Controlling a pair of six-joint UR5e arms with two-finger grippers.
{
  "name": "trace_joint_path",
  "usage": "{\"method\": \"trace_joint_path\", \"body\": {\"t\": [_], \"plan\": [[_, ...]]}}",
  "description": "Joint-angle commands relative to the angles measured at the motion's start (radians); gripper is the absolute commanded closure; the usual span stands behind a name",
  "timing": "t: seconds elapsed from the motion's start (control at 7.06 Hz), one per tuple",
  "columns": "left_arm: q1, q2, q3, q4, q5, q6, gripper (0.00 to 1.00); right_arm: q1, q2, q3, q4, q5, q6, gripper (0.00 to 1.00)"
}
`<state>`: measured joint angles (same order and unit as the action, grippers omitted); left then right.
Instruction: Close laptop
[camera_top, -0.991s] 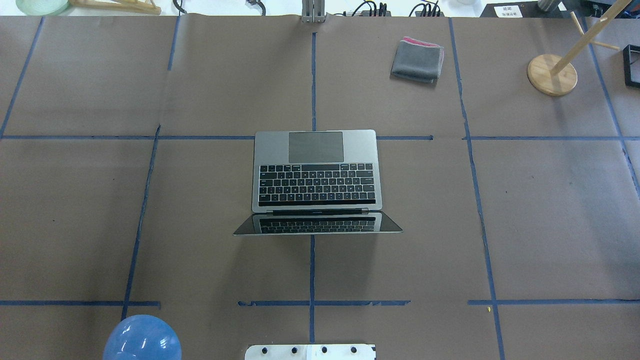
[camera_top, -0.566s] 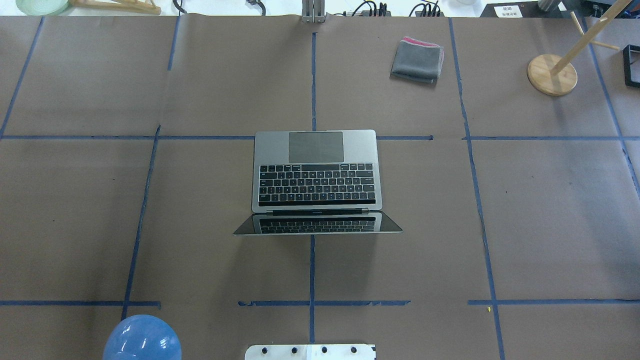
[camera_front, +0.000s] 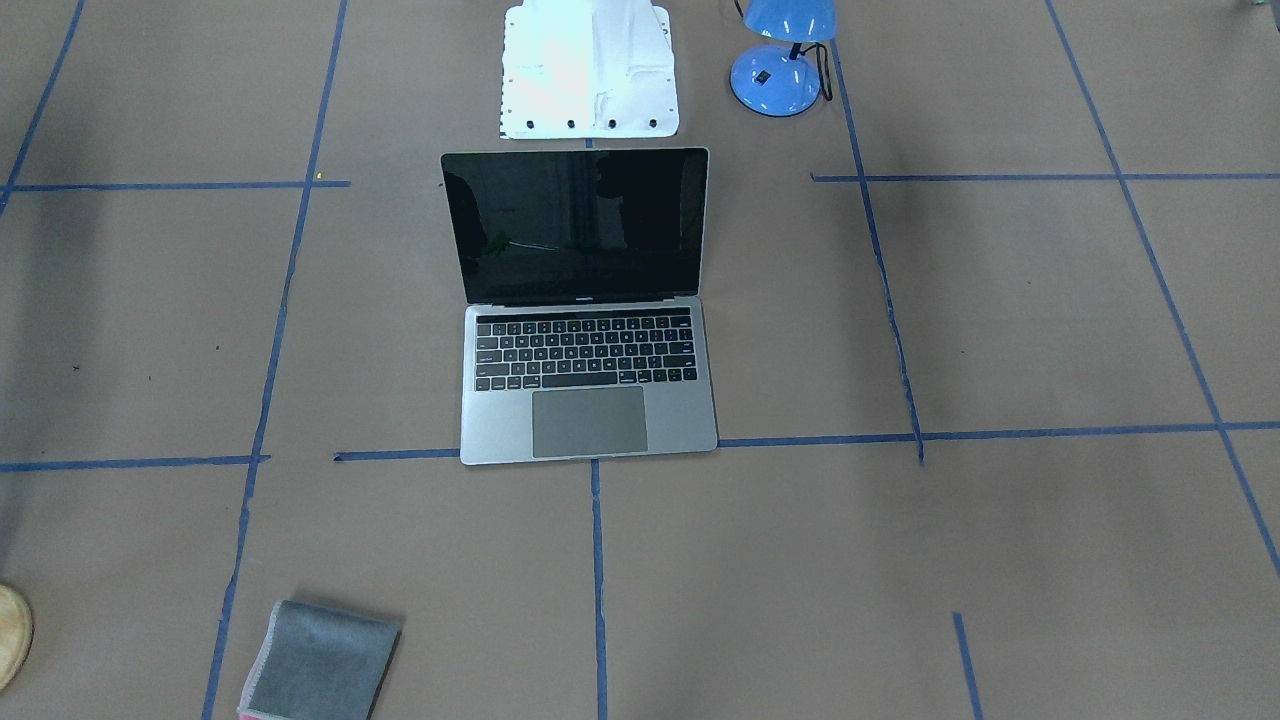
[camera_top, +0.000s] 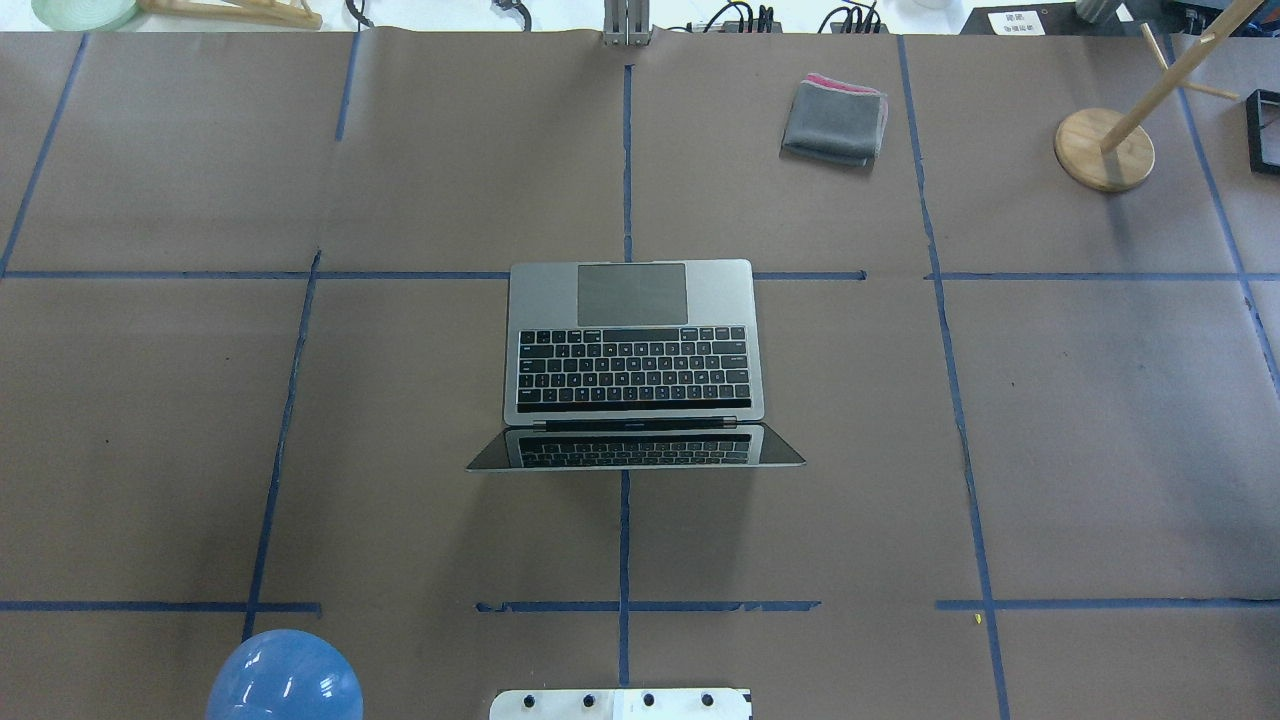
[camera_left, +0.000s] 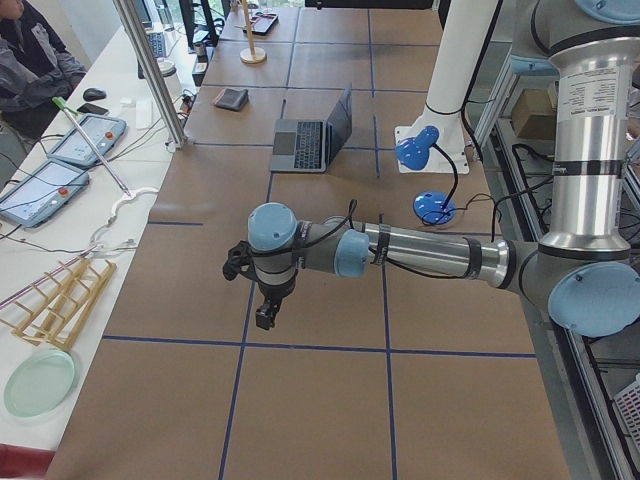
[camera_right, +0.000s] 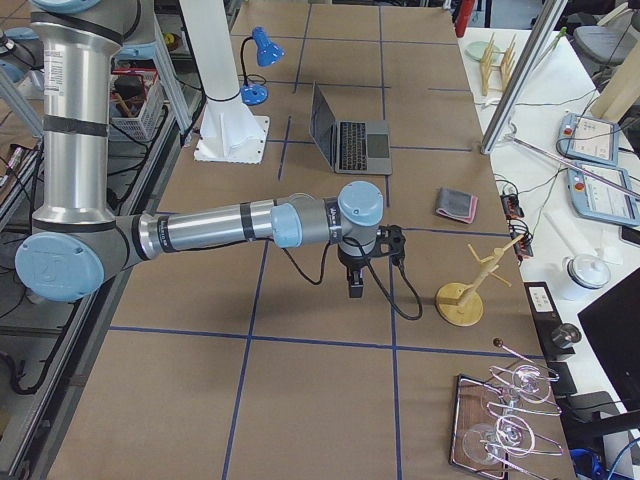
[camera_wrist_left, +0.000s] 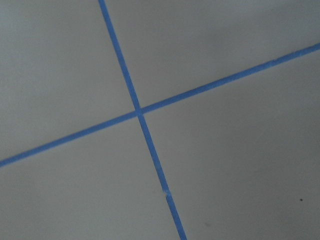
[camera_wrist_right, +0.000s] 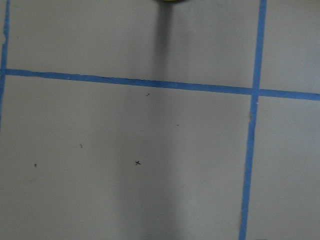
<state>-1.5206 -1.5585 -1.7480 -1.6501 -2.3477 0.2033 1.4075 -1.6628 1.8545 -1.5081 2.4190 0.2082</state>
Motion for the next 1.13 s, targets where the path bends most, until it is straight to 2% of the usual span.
{"method": "trace_joint_path", "body": {"t": [0.0,0.14,0.42,0.57,0.71,0.85,0.99], "plan": [[0.037,-0.031,-0.010,-0.019,-0.007,-0.034,0.00,-0.141,0.000,0.008,0.287,0.009,0.367,0.00],[0.057,-0.046,-0.010,-0.040,-0.007,-0.068,0.00,-0.215,-0.003,0.008,0.439,0.000,0.549,0.00],[0.121,-0.044,-0.028,-0.091,-0.063,-0.213,0.00,-0.336,-0.003,0.018,0.615,-0.047,0.777,0.00],[0.170,-0.034,-0.030,-0.211,-0.067,-0.329,0.00,-0.411,-0.003,0.061,0.637,-0.105,0.874,0.01],[0.222,0.024,-0.033,-0.322,-0.071,-0.394,0.00,-0.500,-0.008,0.125,0.637,-0.186,0.980,0.01],[0.262,0.037,-0.034,-0.403,-0.123,-0.507,0.00,-0.574,-0.014,0.184,0.637,-0.239,1.058,0.01],[0.298,0.035,-0.036,-0.503,-0.215,-0.641,0.00,-0.682,-0.014,0.234,0.637,-0.356,1.162,0.01]]}}
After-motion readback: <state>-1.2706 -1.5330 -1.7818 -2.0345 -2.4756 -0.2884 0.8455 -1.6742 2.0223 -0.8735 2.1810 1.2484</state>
